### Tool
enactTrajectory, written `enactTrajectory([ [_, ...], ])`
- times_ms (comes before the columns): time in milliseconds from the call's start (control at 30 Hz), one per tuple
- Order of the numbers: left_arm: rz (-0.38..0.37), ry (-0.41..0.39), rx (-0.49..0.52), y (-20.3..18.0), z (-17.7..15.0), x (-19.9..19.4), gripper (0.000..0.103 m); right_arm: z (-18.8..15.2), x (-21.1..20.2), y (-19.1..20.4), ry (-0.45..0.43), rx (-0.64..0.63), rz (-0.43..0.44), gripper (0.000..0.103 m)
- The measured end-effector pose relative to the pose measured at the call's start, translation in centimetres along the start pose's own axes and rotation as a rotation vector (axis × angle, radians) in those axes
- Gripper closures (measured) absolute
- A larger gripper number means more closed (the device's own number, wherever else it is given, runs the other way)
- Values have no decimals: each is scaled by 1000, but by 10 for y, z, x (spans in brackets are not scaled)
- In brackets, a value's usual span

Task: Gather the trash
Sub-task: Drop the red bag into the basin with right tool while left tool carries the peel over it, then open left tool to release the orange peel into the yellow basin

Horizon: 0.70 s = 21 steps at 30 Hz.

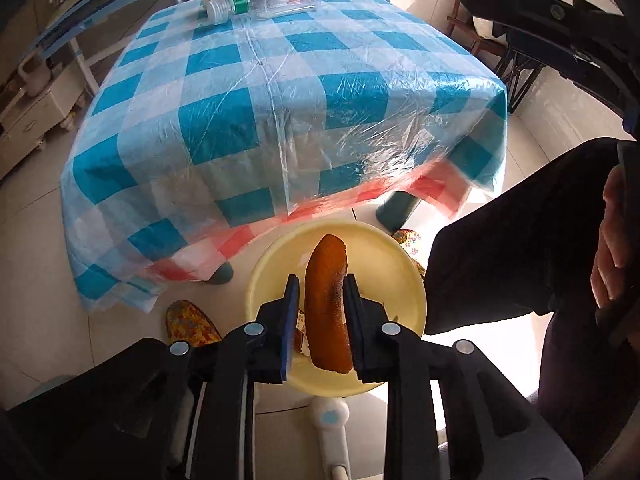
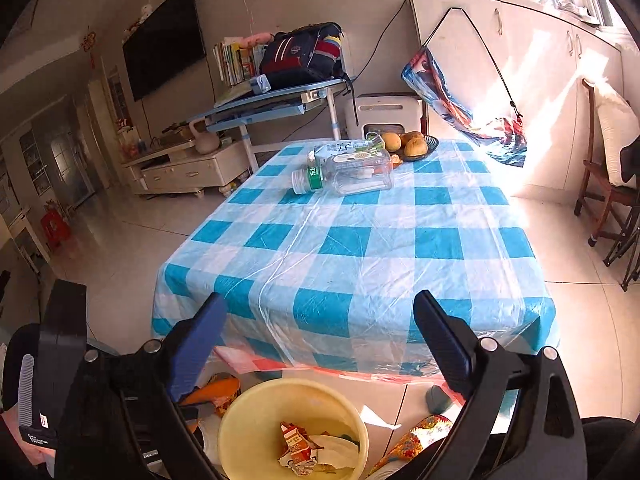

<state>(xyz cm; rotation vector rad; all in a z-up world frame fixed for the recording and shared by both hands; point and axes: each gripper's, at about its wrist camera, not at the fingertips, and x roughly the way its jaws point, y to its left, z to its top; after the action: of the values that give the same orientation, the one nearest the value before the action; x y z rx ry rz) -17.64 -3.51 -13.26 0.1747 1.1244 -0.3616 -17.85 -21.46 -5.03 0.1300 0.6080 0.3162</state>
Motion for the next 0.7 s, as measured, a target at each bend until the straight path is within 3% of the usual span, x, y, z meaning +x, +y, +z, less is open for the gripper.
enactTrajectory([
  [33, 26, -17, 2, 0, 0, -4, 60, 2, 1, -2, -5, 6, -5, 12],
  [67, 48, -44, -10, 2, 0, -9, 43, 3, 1, -3, -3, 11, -11, 12],
  [100, 66, -76, -30, 8, 2, -16, 35, 3, 4, -4, 3, 16, -16, 12],
  [200, 113, -166, -117, 27, 8, -32, 27, 3, 5, -7, 14, 21, -28, 12],
  [300, 186, -248, -216, 47, 12, -45, 22, 0, 3, -6, 18, 8, -38, 12],
  [500, 226, -383, -402, 80, 9, -70, 18, -5, 3, 1, 29, -26, -46, 12],
  [700, 244, -434, -466, 91, 5, -80, 18, -8, 5, 5, 44, -52, -49, 12],
])
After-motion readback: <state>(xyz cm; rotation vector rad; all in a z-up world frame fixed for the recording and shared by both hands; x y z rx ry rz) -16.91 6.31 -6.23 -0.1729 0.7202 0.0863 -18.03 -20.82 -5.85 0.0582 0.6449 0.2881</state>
